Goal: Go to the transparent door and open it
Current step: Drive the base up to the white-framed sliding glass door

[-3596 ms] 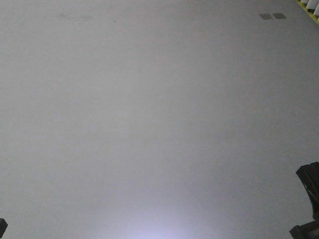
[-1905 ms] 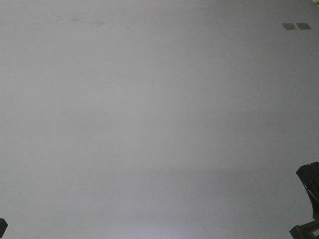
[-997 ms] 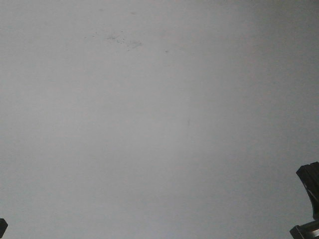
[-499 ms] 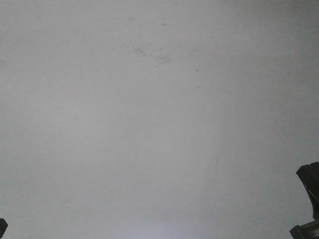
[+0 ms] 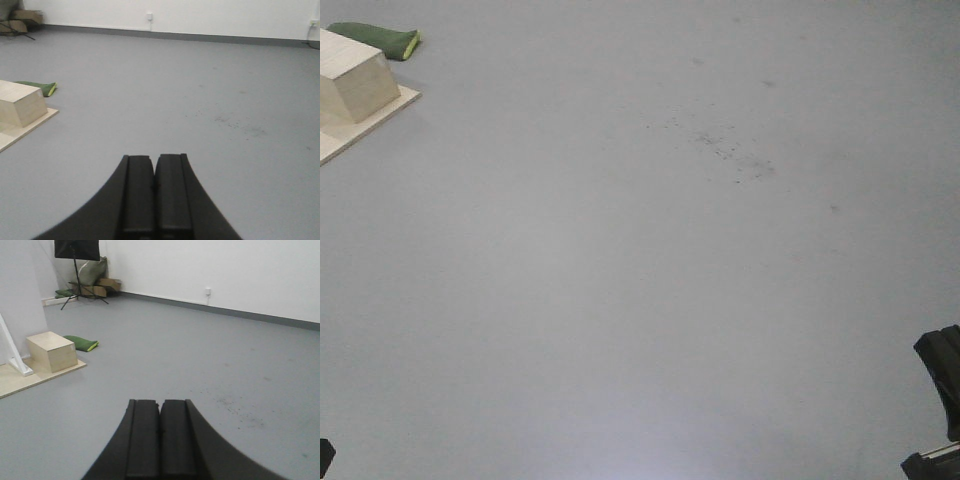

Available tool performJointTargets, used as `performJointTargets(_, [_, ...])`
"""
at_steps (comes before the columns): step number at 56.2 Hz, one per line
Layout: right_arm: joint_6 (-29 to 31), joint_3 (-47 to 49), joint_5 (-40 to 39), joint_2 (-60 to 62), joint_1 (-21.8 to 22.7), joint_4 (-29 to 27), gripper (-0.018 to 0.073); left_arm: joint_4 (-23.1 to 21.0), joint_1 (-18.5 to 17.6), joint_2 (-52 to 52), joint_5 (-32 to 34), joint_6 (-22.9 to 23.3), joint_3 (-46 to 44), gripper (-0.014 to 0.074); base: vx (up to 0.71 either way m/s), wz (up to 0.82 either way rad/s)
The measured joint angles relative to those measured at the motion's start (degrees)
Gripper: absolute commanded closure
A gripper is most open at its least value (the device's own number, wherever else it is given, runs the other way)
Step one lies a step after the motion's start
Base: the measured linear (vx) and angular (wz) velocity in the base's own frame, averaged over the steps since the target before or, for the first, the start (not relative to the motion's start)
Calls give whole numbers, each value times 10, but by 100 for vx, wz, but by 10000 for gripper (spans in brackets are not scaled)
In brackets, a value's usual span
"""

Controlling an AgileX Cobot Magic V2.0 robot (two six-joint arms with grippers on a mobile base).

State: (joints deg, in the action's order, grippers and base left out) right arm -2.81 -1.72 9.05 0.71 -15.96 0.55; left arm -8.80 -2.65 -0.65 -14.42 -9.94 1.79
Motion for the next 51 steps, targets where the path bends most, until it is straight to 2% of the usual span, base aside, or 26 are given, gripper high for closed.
performJointTargets(51, [0,0,0,0,0,0,565,0,0,0,-3,0,0,594,58,49])
